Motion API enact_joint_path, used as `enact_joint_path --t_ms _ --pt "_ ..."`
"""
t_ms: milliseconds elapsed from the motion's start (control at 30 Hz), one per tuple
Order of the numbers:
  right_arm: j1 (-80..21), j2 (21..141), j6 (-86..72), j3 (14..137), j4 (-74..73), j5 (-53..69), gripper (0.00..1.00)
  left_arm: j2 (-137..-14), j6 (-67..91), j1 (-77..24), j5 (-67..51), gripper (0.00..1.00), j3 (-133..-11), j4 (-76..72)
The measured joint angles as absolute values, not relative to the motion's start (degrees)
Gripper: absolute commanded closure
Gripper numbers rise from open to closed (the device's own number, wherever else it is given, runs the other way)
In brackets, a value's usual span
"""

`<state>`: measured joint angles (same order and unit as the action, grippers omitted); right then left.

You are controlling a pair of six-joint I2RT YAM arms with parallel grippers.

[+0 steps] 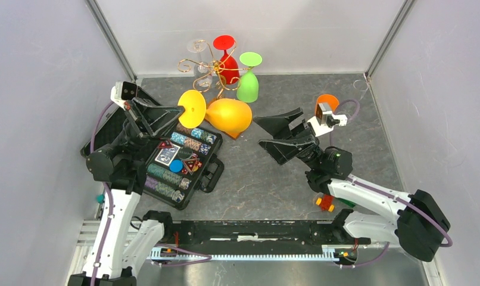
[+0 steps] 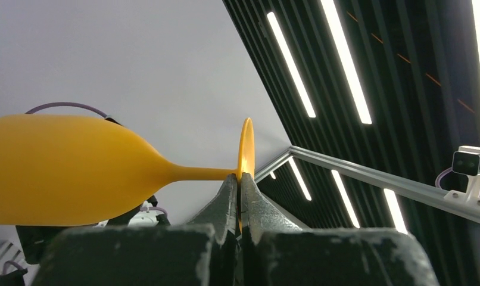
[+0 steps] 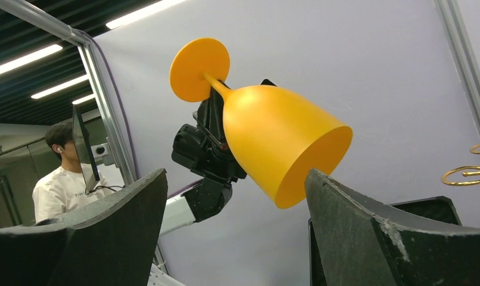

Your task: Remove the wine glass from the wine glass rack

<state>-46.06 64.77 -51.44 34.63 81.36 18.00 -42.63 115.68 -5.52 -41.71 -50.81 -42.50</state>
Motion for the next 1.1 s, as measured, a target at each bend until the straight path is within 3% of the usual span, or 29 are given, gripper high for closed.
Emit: enact_joint_path --t_ms 200,733,800,933,1100 --pt "-47.75 67.24 -50.02 37.32 79.09 18.31 0.20 -44.27 116.27 -9.43 -39.99 0.98 -50.17 -44.82" --pt "-48.80 72.86 -57.58 40.58 83.77 22.52 0.89 -44.97 117.80 -12.40 -37.30 0.98 -47.92 -48.25" --pt "-49.17 72.84 -58.39 40.97 83.96 23.00 0.99 -45.06 118.13 -12.32 -36.42 0.87 -47.77 -48.23" --pt "-49.56 71.70 -59.16 41.56 84.05 23.83 1.00 -45.17 118.45 -12.25 -35.42 0.50 -47.37 -47.97" --pt "-49.39 70.04 -56.01 41.54 83.31 23.27 1.00 -43.24 116.38 -12.36 -34.92 0.24 -47.33 -46.59"
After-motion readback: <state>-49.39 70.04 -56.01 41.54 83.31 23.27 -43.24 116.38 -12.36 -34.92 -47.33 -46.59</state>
